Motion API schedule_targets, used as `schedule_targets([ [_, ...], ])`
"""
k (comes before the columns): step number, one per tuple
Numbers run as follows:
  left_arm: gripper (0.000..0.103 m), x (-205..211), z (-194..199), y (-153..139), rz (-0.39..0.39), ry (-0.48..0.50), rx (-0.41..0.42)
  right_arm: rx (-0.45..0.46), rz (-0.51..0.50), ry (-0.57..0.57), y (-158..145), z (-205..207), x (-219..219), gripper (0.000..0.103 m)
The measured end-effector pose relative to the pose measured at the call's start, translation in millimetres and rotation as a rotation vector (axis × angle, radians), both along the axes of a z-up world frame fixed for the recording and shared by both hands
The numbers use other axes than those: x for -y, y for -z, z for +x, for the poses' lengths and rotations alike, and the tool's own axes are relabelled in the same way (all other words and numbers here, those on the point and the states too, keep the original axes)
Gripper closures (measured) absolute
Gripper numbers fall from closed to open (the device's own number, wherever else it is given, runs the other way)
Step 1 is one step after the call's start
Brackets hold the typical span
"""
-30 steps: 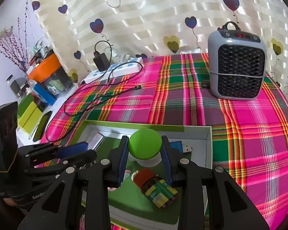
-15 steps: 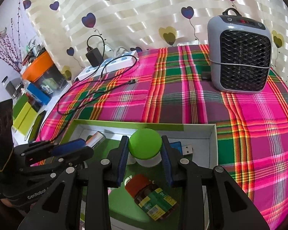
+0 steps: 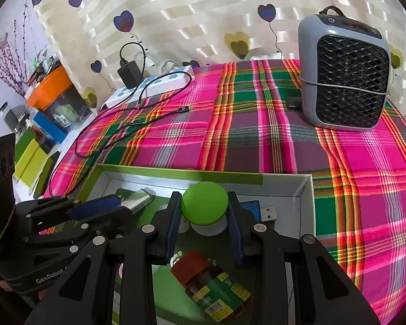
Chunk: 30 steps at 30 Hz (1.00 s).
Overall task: Organize rigid objects
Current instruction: 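Lower both items into the box and open the right tool to release the jar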
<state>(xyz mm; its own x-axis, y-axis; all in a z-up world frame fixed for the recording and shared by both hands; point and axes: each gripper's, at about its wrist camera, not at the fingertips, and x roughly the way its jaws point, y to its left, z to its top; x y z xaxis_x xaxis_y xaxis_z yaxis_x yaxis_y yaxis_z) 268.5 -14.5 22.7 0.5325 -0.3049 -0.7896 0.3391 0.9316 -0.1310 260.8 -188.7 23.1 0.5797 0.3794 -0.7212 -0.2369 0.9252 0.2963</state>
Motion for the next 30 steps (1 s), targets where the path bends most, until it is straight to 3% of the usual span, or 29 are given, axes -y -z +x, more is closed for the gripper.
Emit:
schedule_targets([
  [30,0.081,1.5,-0.5,7.5,0.013,0.004,-0.026,-0.02,-0.058,0.026,2.9,-1.5,-1.4,0.069],
])
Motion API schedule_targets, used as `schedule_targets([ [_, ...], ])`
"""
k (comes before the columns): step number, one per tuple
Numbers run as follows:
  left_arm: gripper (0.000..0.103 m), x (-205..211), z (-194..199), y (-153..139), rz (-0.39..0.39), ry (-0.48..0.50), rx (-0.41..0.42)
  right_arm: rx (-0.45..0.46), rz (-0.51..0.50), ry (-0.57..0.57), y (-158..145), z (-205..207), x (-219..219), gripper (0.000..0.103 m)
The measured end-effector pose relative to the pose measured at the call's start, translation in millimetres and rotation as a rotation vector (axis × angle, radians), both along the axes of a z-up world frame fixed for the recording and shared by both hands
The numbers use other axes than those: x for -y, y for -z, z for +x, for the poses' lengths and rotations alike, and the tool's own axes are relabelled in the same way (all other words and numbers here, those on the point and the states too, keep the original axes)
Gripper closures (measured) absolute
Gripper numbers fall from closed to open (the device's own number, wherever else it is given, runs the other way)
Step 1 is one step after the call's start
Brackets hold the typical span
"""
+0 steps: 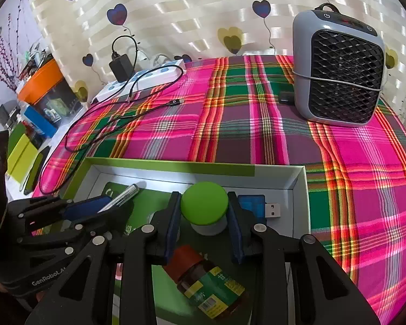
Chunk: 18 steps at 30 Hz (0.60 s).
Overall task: Organize rigid objects
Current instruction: 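Lower both items into the box and open the right tool to release the jar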
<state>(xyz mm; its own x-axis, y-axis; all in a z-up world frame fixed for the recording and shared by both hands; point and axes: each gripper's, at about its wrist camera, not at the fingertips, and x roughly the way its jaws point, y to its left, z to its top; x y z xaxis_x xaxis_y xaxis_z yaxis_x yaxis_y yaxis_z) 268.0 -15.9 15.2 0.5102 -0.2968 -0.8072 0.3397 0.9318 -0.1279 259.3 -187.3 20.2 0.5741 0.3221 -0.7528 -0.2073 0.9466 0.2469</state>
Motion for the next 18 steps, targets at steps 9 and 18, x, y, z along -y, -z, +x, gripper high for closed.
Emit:
schedule_targets([
  [9,0.073,-2.1,-7.4,-6.6,-0.007,0.001,0.011,0.011,0.004,0.018,-4.9,-5.1,0.1,0.059],
  [18,0.073,-3.3,-29.9,-18.7,-0.015,0.005,0.039,0.029,0.019,0.044,-12.4,-20.1,2.4,0.059],
])
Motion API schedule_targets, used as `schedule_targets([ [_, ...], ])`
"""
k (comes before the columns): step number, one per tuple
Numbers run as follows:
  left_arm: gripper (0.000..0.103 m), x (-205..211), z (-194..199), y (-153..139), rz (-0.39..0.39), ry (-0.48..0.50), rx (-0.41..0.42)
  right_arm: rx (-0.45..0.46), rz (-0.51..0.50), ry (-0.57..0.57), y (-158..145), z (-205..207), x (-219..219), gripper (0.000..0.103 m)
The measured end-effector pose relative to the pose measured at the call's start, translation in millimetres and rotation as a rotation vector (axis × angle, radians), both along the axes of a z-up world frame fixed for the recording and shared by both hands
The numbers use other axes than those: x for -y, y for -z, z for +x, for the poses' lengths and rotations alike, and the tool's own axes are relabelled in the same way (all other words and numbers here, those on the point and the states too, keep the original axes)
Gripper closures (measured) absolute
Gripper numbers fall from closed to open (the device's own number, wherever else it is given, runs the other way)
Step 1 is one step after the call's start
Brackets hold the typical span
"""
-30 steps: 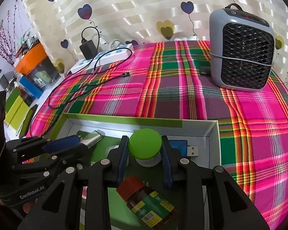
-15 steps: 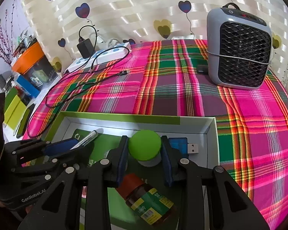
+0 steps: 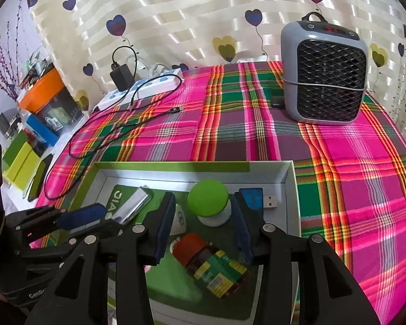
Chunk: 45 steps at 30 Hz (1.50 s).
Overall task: Organize rigid objects
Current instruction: 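Lower both items into the box and open the right tool to release the jar, then withdraw both open tools from the box toward the white charger and black device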
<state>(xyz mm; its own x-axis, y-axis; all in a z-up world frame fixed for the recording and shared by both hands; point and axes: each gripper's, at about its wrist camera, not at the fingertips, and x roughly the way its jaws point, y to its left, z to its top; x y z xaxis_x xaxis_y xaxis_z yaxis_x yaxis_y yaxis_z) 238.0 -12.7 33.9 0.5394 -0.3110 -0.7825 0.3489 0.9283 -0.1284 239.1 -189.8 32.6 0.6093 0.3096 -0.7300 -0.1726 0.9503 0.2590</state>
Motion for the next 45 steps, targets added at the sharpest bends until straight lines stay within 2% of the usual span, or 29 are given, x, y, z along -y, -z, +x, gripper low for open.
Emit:
schedule_targets([
  [9,0.073,-1.1,-31.6,-11.9,0.004,-0.003,0.039,0.031,-0.016,-0.009,-8.5,-26.9,-6.0,0.059],
  [20,0.073,-9.8,-74.4,-21.5,0.035,-0.028,0.103,0.073,0.037,-0.006,-20.6,-66.6,-5.2,0.059],
  [24,0.073,-17.7,-87.5,-20.9,0.017,-0.045,0.107,0.068,0.046,-0.014,-18.8,-81.0,-6.9,0.059],
  [30,0.073,-23.0,-105.0,-18.9,0.071,-0.072,0.135,0.064,0.057,-0.031,-13.8,-101.3,-11.2,0.059],
  [45,0.073,-33.6,-133.0,-10.0,0.067,-0.109,0.131,0.071,0.002,-0.057,-4.4,-130.6,-29.1,0.059],
])
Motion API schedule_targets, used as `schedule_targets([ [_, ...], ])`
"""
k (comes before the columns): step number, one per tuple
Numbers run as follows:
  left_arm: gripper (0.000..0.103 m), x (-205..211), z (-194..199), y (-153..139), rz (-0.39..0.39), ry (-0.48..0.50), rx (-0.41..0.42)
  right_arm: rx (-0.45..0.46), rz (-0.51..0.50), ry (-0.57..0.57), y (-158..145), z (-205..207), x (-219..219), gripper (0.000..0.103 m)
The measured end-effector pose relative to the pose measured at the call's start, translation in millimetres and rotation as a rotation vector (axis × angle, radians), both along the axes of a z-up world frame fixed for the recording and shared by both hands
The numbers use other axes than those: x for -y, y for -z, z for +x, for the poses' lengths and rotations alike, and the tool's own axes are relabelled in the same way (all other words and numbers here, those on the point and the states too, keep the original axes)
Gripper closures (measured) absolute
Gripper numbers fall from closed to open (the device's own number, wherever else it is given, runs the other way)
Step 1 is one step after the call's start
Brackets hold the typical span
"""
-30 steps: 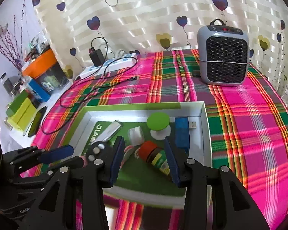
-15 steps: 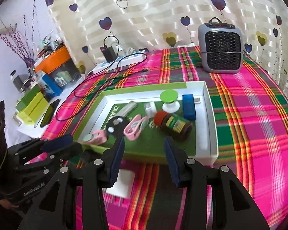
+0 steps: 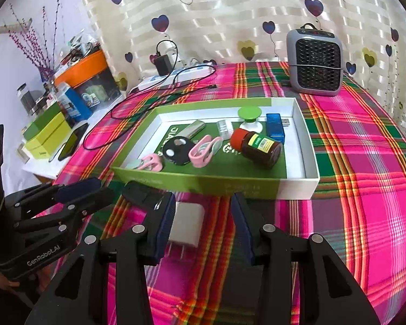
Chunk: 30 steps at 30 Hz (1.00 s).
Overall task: Organize rigid objects
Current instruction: 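Withdraw both open tools from the box toward the white charger and black device, then grasp the white plug charger with the right tool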
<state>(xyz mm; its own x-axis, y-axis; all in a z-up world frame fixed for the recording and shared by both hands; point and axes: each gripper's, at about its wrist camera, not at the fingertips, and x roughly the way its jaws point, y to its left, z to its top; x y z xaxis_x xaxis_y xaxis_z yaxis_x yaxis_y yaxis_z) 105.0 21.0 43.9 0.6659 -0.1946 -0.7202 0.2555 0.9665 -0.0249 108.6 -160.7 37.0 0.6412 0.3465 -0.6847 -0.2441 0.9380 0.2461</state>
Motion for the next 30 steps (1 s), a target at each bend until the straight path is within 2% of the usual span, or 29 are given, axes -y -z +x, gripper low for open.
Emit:
schedule_targets([
  [7,0.073,-2.5,-7.7,4.8,0.034,-0.019,0.012,0.001,-0.026,-0.006,5.3,-6.7,-10.3,0.059],
  [20,0.073,-38.2,-1.7,18.4,-0.066,-0.058,-0.045,-0.047,-0.072,0.01,17.5,-4.2,-23.9,0.059],
  [28,0.073,-35.2,10.9,24.9,-0.162,0.024,-0.09,-0.068,-0.12,0.01,23.4,0.0,-32.8,0.057],
  [30,0.073,-31.8,14.7,26.0,-0.173,0.038,-0.1,-0.075,-0.146,0.013,25.5,1.0,-34.6,0.05],
])
